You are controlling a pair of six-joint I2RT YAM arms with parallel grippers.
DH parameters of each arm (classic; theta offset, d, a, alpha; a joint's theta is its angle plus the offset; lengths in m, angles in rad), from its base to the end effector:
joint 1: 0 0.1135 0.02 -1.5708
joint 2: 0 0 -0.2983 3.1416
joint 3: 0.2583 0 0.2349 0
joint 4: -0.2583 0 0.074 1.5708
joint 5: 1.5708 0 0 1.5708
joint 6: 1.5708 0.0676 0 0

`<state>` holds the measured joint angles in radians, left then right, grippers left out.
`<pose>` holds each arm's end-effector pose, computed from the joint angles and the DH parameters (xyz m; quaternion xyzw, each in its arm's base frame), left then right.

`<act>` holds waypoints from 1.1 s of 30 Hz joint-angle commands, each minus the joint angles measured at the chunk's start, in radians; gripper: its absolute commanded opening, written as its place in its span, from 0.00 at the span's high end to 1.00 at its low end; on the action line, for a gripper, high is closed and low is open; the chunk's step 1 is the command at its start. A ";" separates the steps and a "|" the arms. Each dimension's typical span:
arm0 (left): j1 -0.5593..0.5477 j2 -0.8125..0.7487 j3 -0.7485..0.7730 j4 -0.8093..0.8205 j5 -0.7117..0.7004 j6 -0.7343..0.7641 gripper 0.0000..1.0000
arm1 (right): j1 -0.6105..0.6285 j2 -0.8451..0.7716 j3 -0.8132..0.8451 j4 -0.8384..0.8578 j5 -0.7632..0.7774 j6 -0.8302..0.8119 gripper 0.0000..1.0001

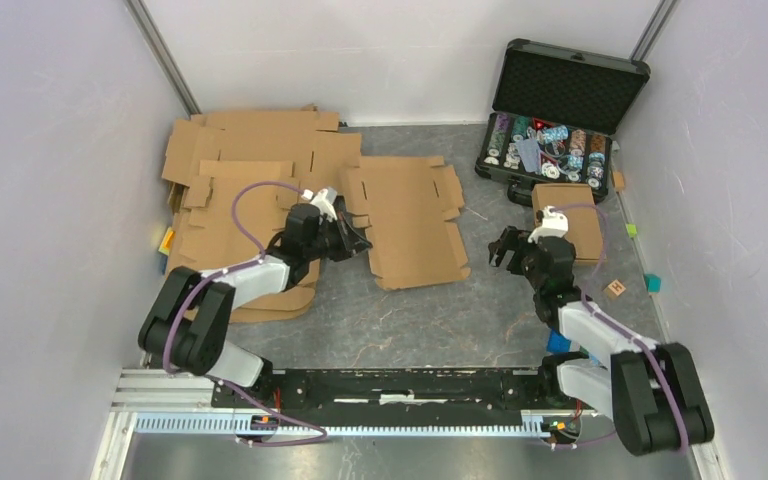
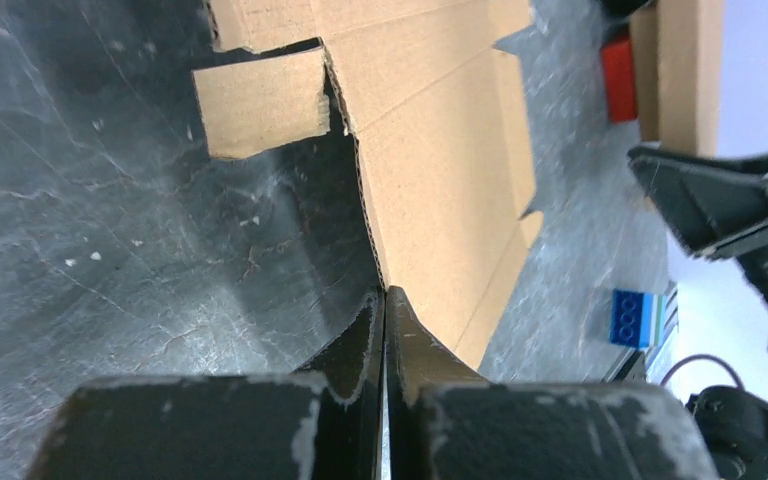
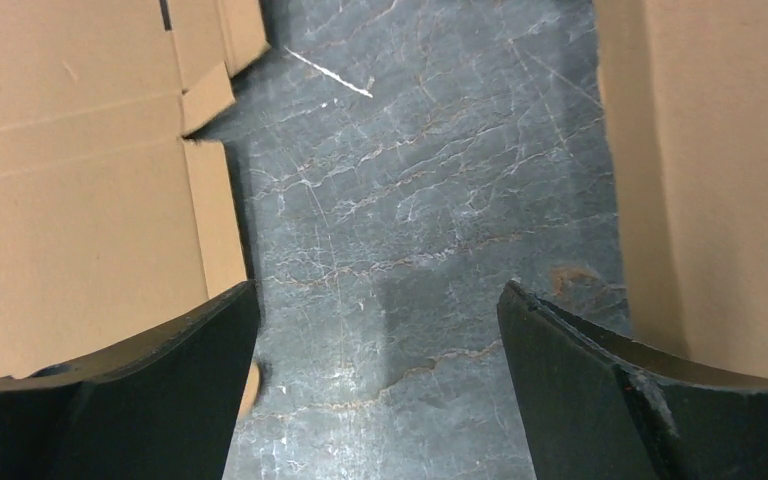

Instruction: Fold the paper box

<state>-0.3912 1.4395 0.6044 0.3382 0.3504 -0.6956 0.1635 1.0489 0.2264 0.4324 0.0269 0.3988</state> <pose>0.2673 -0.1354 0.2156 -0.0401 0.8499 -0.3886 0.3537 0.1983 0.0309 0.1926 0.1049 0.8240 0.1437 0.5378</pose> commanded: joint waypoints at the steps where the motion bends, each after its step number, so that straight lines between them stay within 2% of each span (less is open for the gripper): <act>1: -0.014 0.089 0.072 0.025 0.125 0.062 0.98 | 0.004 0.132 0.153 -0.147 -0.022 -0.024 0.09; 3: -0.027 0.116 0.094 -0.001 0.128 0.069 0.98 | 0.004 0.204 0.226 -0.210 0.015 -0.038 0.14; 9: -0.043 0.142 0.104 -0.018 0.136 0.079 0.98 | 0.004 0.427 0.423 -0.314 0.154 -0.079 0.15; 11: -0.044 0.143 0.110 -0.030 0.136 0.085 0.98 | 0.003 0.512 0.505 -0.381 0.210 -0.100 0.20; 13: -0.044 0.145 0.113 -0.037 0.135 0.089 0.98 | 0.001 0.587 0.576 -0.444 0.303 -0.103 0.21; 19: -0.046 0.151 0.118 -0.051 0.137 0.095 0.98 | -0.044 0.723 0.708 -0.541 0.418 -0.102 0.20; 24: -0.046 0.153 0.120 -0.055 0.140 0.097 0.98 | -0.154 0.733 0.691 -0.523 0.347 -0.055 0.21; 33: -0.057 0.163 0.132 -0.074 0.148 0.100 0.98 | -0.288 0.685 0.701 -0.561 0.362 -0.009 0.20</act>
<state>-0.4347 1.5936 0.6933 0.2661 0.4576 -0.6441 -0.1013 1.7653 0.9329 -0.0425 0.3611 0.3691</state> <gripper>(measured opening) 0.033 0.801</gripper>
